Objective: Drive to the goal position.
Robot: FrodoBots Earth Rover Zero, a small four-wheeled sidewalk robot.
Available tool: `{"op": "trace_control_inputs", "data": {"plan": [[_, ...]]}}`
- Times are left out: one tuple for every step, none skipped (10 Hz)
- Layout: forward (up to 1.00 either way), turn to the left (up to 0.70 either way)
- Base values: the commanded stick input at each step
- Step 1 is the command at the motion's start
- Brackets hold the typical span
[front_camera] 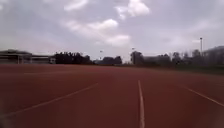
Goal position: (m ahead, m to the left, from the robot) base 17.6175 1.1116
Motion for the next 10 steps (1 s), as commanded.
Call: {"op": "trace_control_inputs", "data": {"plan": [[0.45,0.00],[0.45,0.00],[0.45,0.00],[0.45,0.00],[0.45,0.00],[0.45,0.00],[0.45,0.00],[0.45,0.00],[0.45,0.00],[0.45,0.00]]}}
